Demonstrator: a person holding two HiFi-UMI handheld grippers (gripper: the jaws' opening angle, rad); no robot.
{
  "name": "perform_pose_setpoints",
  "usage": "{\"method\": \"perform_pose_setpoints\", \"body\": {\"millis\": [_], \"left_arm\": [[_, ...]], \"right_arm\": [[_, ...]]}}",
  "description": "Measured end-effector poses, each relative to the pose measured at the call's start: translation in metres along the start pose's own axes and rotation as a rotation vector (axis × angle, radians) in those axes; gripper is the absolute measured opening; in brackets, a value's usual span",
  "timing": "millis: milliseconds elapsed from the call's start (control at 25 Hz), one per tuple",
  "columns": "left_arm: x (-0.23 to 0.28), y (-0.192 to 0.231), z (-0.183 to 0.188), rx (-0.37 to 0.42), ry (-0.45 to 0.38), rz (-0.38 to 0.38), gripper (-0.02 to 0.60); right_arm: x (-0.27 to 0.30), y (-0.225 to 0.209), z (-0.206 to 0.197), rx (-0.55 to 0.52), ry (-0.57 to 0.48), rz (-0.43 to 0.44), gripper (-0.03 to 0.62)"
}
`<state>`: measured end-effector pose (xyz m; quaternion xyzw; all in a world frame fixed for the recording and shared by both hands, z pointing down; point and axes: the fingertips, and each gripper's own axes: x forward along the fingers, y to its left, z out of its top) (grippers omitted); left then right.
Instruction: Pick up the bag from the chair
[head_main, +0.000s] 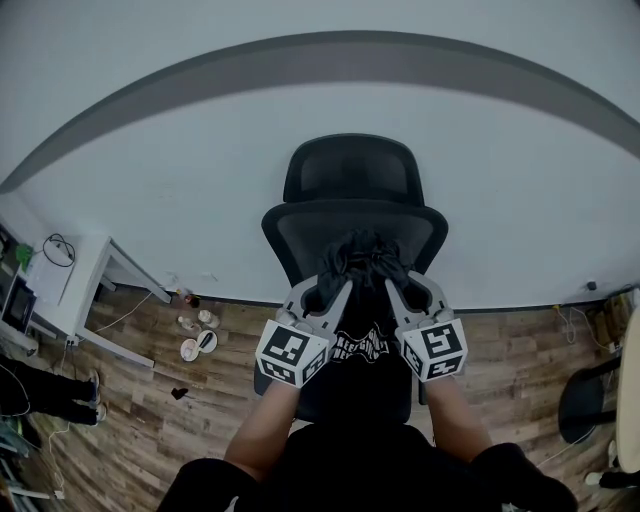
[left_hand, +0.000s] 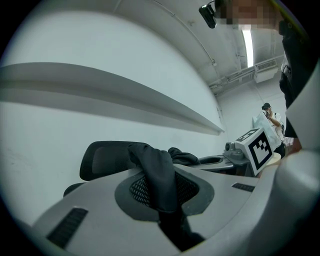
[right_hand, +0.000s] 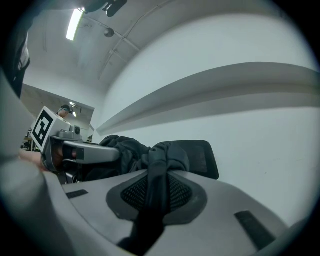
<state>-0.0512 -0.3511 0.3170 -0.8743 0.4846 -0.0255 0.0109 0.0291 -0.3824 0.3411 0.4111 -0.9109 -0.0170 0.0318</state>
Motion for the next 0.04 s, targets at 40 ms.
{"method": "perform_pose_setpoints", "body": {"millis": [40], "left_arm": [[0.0013, 0.0005, -0.0009, 0.000, 0.001, 0.002, 0.069]], "right_arm": [[0.0008, -0.0010, -0.0008, 0.000, 0.001, 0.001, 0.077]]}}
